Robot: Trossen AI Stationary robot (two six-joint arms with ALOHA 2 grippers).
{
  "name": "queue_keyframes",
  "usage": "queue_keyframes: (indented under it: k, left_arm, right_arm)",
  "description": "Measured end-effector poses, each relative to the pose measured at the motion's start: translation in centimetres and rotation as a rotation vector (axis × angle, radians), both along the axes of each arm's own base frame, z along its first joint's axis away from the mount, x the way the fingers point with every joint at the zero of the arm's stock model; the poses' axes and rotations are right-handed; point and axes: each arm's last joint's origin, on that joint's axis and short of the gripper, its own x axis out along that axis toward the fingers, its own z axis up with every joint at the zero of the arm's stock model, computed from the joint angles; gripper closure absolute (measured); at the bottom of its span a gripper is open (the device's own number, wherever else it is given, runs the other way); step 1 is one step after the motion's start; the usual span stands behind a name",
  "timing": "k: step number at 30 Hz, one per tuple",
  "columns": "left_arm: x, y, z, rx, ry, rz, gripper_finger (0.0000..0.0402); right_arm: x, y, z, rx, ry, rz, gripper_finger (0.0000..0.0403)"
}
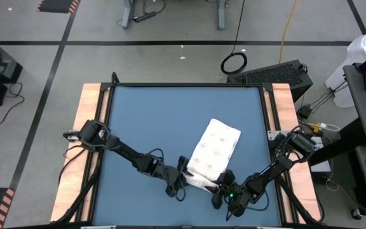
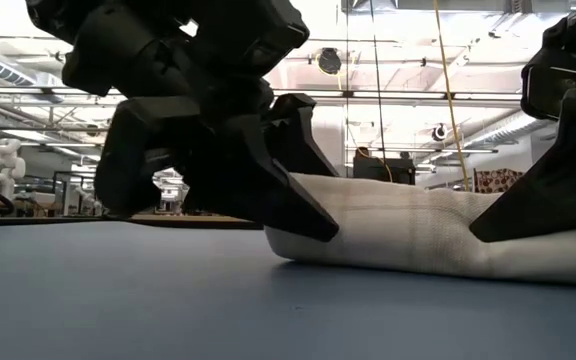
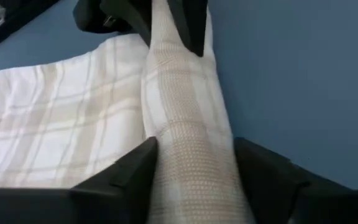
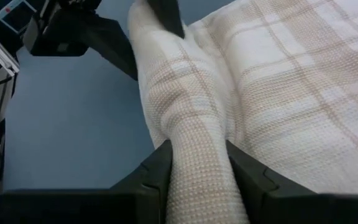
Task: Roll towel
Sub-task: Roll the white towel
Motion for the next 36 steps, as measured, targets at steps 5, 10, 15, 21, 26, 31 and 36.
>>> queue_keyframes:
  k: [5, 10, 15, 21, 26, 31, 36]
  left_arm:
    - [0.3, 0.9, -0.1, -0.034, 0.025, -0.015, 0.0282]
    - [0.5, 1.9, -0.2, -0.094, 0.074, -0.04, 0.037]
    - [0.7, 3.0, -0.4, -0.239, 0.162, -0.002, 0.0365]
    - [0.9, 4.4, -0.4, -0.527, 0.282, 0.039, 0.0361]
    - [1.2, 5.6, -0.4, -0.642, 0.33, 0.079, 0.0361]
    - [1.5, 6.3, -0.2, -0.708, 0.349, 0.12, 0.0361]
    - [1.9, 6.9, 0.0, -0.749, 0.353, 0.157, 0.0361]
  right_arm:
    - [0.1, 0.0, 0.2, -0.043, 0.0, 0.026, 0.0288]
    - [0.1, -0.1, 1.2, -0.234, 0.035, 0.157, 0.0233]
    - [0.1, -0.3, 3.9, -0.538, 0.045, 0.35, 0.0174]
    - [-0.5, 0.5, 6.3, -0.707, 0.006, 0.508, 0.0154]
    - [-0.8, 0.9, 5.2, -0.775, 0.04, 0.558, 0.0161]
    - [-0.4, 0.7, 4.1, -0.777, 0.071, 0.543, 0.0158]
    - [-0.5, 0.5, 3.2, -0.725, 0.1, 0.492, 0.0156]
